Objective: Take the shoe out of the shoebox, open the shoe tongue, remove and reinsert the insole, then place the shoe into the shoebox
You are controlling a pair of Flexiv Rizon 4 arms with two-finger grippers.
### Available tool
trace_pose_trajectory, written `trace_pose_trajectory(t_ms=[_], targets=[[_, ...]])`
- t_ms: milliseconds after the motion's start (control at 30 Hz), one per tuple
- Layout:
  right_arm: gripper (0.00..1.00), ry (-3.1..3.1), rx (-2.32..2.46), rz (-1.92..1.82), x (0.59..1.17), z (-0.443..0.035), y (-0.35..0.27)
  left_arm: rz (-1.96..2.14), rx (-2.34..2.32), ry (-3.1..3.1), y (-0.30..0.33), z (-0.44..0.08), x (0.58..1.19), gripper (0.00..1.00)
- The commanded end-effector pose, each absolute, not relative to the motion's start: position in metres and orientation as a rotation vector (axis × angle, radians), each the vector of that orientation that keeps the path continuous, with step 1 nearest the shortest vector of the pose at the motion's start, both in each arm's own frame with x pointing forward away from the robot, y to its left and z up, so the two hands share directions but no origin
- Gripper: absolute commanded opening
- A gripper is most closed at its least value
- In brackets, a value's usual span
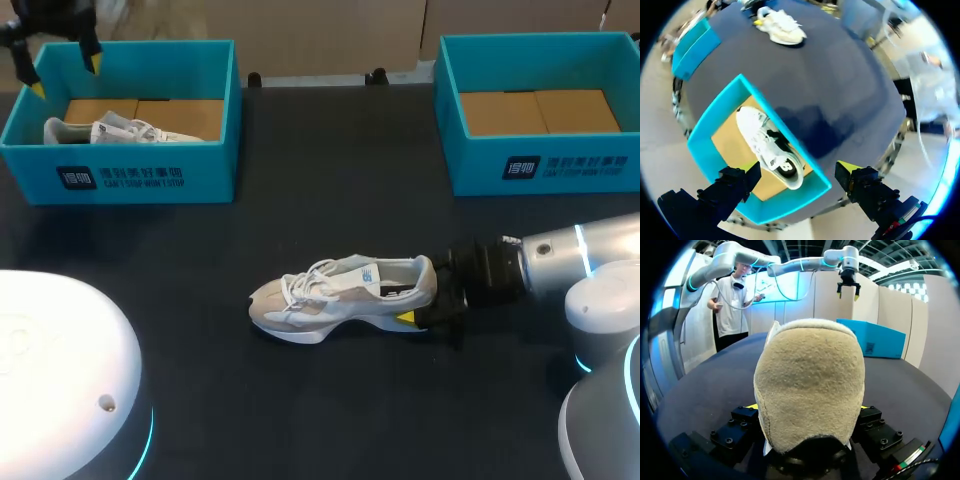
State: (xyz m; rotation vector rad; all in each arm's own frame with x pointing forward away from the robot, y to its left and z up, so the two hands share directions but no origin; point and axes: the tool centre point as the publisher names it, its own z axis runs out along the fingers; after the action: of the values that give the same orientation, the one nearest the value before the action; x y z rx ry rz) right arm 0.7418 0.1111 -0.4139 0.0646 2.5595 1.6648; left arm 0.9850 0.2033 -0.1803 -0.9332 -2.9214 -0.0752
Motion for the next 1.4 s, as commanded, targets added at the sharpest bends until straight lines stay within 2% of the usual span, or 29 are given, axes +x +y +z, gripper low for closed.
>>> trace_pose_trajectory(t_ms=[33, 633, 1100, 1400], targets=[[0.0, 2.56, 0.066, 1.661, 0.741, -0.414, 0.113, -0.089, -0.666, -2.984, 0.192, -0.182, 0.98, 1.0], [0.0, 2.56, 0.066, 1.661, 0.741, -0.414, 0.113, -0.07, -0.683, -2.978, 0.189, -0.183, 0.979, 1.0], [0.0, 2.56, 0.066, 1.661, 0.741, -0.414, 0.113, -0.246, 0.497, -2.967, 0.156, -0.207, 0.961, 1.0], [0.0, 2.56, 0.066, 1.661, 0.741, -0.414, 0.113, -0.232, 0.904, -2.906, 0.129, -0.188, 0.927, 1.0]])
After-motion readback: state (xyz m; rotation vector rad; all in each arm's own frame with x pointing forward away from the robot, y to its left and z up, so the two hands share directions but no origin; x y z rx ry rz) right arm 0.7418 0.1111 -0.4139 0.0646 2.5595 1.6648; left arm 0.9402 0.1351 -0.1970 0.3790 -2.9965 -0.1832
